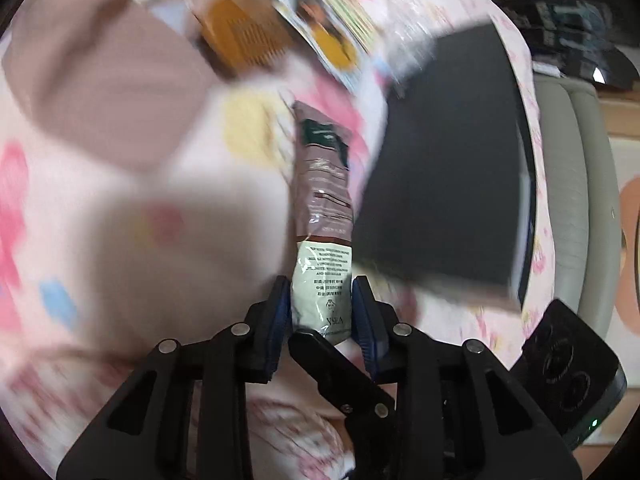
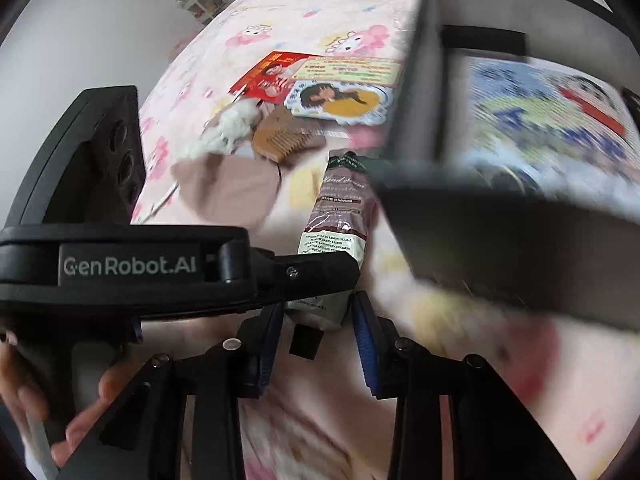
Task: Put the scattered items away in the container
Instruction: 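Move both grippers down to the brown-and-white hand cream tube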
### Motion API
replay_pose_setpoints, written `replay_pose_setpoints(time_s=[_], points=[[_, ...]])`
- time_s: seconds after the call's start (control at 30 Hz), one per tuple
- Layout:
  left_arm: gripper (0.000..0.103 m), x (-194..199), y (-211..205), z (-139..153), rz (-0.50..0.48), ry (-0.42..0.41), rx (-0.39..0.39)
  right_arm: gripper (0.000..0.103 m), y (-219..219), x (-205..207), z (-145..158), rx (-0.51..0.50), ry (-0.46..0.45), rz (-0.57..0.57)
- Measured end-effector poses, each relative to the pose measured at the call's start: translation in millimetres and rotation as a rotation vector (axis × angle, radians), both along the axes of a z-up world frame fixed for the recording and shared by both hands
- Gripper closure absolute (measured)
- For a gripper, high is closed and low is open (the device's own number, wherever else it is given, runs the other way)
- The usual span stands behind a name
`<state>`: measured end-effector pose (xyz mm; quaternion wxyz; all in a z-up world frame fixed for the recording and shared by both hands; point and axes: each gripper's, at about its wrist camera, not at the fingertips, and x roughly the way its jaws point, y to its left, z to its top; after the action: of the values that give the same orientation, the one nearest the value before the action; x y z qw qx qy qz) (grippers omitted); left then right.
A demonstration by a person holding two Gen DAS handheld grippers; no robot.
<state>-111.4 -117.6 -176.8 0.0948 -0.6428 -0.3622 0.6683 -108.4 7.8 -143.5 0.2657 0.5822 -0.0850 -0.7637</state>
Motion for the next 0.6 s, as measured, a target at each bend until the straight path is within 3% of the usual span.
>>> replay_pose_setpoints(time_s=[0.27, 0.47, 0.53, 0.6], points=[[0.067, 22, 63, -4, -0.128, 0.007, 0.013, 0.079, 74, 47, 3, 0.049, -0.027, -0.015], [0.058, 15, 23, 18, -0.066, 0.054, -0.133, 0.077, 98, 51, 9, 0.056, -0.009, -0.104], [0.055, 5, 4, 21, -0.033, 0.079, -0.183, 0.077, 98, 51, 11, 0.012, -0.009, -0.112], [0.054, -6, -10, 13, -0.006, 0.081, -0.172, 0.077, 97, 50, 5, -0.044, -0.052, -0.093]])
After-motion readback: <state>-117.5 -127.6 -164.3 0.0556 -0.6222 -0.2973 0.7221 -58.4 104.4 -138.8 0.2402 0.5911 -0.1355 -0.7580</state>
